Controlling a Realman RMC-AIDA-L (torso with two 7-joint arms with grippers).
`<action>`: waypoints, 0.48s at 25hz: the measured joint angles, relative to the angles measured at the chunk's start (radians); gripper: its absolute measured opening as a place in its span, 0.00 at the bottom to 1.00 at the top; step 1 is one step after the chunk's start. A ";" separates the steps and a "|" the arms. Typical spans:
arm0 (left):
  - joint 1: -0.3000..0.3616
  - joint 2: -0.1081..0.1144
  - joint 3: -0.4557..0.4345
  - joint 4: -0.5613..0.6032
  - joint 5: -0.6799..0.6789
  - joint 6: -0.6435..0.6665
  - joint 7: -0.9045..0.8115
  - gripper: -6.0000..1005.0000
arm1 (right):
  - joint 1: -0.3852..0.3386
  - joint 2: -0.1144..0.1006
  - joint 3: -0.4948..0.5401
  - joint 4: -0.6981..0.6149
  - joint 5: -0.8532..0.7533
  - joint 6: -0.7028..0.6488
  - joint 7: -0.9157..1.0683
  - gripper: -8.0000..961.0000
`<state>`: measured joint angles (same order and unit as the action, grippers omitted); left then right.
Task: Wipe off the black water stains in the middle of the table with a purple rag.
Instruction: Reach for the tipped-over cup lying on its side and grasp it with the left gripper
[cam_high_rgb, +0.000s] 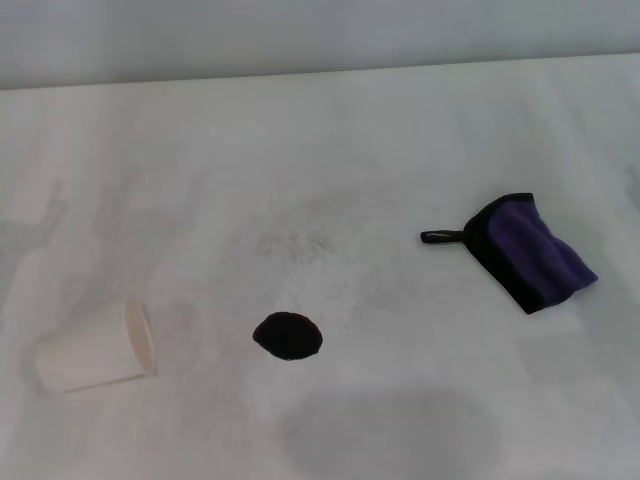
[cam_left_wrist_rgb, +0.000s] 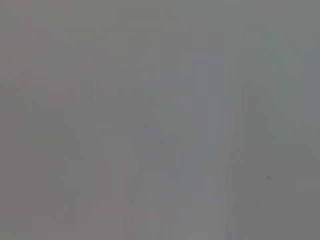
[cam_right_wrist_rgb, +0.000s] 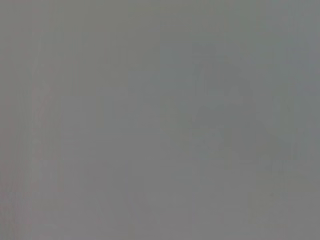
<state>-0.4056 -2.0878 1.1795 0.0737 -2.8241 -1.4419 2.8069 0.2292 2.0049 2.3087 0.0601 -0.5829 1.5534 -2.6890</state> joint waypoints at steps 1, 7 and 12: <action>0.001 0.000 0.000 0.000 0.000 0.000 0.000 0.87 | 0.000 0.000 0.000 0.000 0.000 0.000 0.000 0.91; 0.000 0.000 0.004 0.000 0.000 0.001 0.000 0.87 | 0.000 0.000 0.000 0.001 0.000 -0.002 -0.001 0.91; 0.005 0.000 0.006 0.000 0.000 0.002 0.000 0.87 | 0.001 0.000 0.000 0.001 -0.001 0.000 -0.002 0.91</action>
<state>-0.4007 -2.0878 1.1854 0.0735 -2.8241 -1.4404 2.8068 0.2298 2.0048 2.3086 0.0614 -0.5840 1.5534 -2.6906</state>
